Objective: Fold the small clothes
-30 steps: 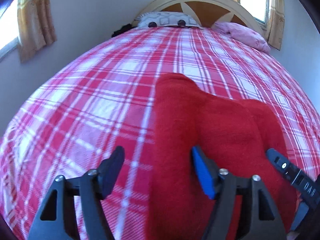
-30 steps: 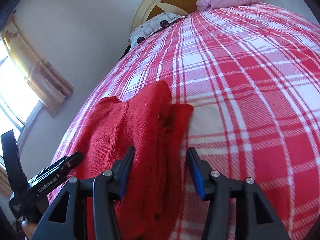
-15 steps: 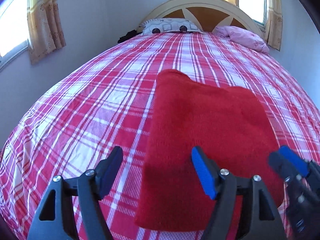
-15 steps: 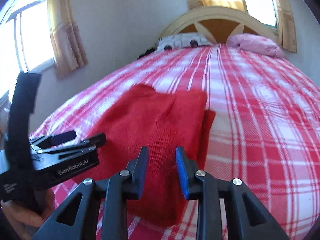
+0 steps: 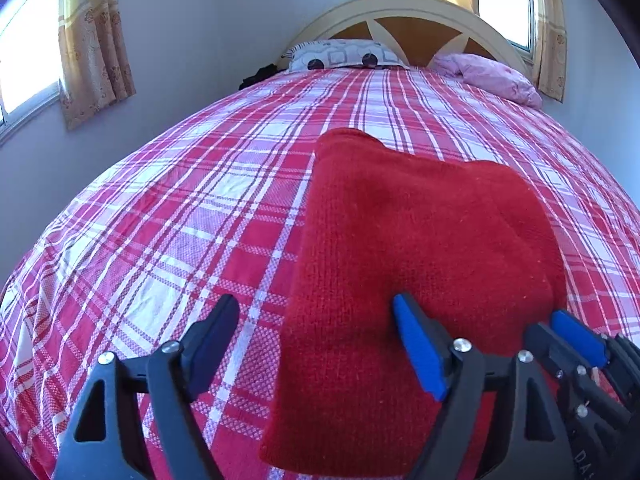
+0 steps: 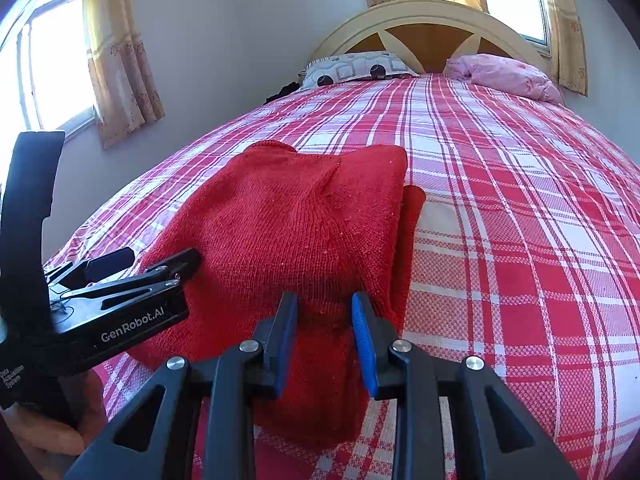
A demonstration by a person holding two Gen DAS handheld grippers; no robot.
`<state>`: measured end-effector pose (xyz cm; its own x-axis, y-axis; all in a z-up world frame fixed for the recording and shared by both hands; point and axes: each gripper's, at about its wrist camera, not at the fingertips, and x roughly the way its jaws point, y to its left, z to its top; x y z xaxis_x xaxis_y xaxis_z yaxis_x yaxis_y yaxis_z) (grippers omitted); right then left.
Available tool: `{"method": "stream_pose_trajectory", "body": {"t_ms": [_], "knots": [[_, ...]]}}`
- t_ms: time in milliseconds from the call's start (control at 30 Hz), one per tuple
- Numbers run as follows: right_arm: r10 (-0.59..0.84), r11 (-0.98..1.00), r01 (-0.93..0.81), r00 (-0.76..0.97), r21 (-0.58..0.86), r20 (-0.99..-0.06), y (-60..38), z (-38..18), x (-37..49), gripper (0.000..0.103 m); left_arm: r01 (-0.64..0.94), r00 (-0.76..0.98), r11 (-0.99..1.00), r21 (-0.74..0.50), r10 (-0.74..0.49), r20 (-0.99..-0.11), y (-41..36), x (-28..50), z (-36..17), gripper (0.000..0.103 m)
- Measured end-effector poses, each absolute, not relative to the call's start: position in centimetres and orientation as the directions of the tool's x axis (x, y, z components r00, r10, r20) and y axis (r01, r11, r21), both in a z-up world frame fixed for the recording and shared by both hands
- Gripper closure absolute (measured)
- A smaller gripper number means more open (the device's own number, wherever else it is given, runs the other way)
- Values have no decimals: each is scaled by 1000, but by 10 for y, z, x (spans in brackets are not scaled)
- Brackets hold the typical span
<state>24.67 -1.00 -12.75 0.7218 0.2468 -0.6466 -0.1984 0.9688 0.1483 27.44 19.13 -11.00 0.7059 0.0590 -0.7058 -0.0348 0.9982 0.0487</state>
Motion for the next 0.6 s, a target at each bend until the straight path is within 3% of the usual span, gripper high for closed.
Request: {"method": "stream_pose_trajectory", "body": {"t_ms": [100,200,233,267,333,367,600], "knots": [[242,970,-198,724,141,-646,-9,-127,246,73,-42,693,999,29,50,-719,195,273,-108,17],[236,971,-196,724,135,-648,-8,-126,245,71,-55,658,998,15,47,-751,199,266,-107,11],[229,973,-197,722,124,-652,-7,-126,244,66,-55,645,998,22,52,-762,200,263,-108,10],[231,972,-207,716,115,-659,-4,-125,243,53,-54,639,998,28,56,-767,200,259,-109,10],[248,965,-241,690,107,-680,2,-123,239,38,-54,638,998,44,68,-767,200,246,-109,10],[238,967,-238,688,97,-686,4,-122,234,35,-55,638,997,47,71,-767,201,241,-109,9],[252,967,-134,628,217,-736,-13,-135,189,33,-71,611,997,39,75,-788,213,208,-108,4]]}}
